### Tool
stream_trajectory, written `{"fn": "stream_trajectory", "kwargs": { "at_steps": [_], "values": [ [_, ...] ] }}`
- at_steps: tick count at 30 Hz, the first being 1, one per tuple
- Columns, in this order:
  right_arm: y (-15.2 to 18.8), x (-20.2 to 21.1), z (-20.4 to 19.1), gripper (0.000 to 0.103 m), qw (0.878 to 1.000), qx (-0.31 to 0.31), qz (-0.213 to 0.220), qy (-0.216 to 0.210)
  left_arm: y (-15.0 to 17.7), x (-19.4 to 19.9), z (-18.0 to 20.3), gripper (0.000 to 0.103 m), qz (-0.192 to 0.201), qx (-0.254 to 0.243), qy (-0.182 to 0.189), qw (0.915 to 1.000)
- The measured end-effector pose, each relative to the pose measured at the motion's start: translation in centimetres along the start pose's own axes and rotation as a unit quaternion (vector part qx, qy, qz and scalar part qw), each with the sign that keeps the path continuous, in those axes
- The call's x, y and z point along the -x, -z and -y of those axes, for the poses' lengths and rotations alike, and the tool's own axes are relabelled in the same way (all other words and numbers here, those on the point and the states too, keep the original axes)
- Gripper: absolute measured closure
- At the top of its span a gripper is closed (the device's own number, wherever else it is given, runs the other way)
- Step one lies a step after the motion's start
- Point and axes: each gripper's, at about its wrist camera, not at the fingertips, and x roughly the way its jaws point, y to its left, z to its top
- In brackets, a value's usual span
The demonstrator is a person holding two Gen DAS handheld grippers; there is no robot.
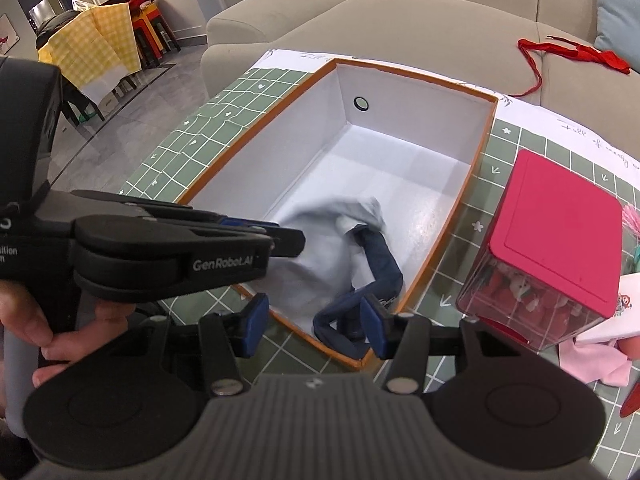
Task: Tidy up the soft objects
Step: 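Lower the silver pouch into the box and open the left tool, then move both tools back from the box to the pile of soft items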
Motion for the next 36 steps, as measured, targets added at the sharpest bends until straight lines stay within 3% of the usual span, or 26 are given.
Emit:
{"fn": "stream_trajectory", "kwargs": {
  "at_steps": [2, 5, 10, 21, 23, 31, 36],
  "values": [
    [0.0, -0.1, 0.0, 0.053, 1.0, 0.001, -0.002, 0.0, 0.1, 0.0, 0.1, 0.066, 0.004, -0.004, -0.001, 1.0],
    [0.0, -0.1, 0.0, 0.053, 1.0, 0.002, -0.003, 0.0, 0.3, 0.3, 0.4, 0.038, 0.017, -0.008, -0.001, 0.9998],
    [0.1, 0.1, 0.1, 0.052, 1.0, 0.0, -0.002, 0.001, 0.5, 0.6, 0.3, 0.019, 0.039, 0.008, -0.004, 0.9992],
    [-0.1, 1.0, 0.0, 0.041, 1.0, -0.001, 0.01, 0.0, -0.2, 0.7, -0.6, 0.014, -0.007, 0.065, -0.01, 0.9978],
    [-0.1, 1.4, 0.2, 0.035, 1.0, -0.004, 0.013, 0.002, -0.2, 1.1, -0.4, 0.014, 0.001, 0.059, -0.012, 0.9982],
    [-0.1, 2.9, 1.1, 0.031, 0.999, -0.023, 0.032, 0.004, -0.3, 2.7, 0.9, 0.014, 0.042, 0.039, -0.026, 0.9981],
    [-0.4, 4.1, 1.8, 0.03, 0.998, -0.041, 0.045, 0.005, -0.4, 3.3, 1.3, 0.014, 0.054, 0.038, 0.016, 0.9977]
  ]
}}
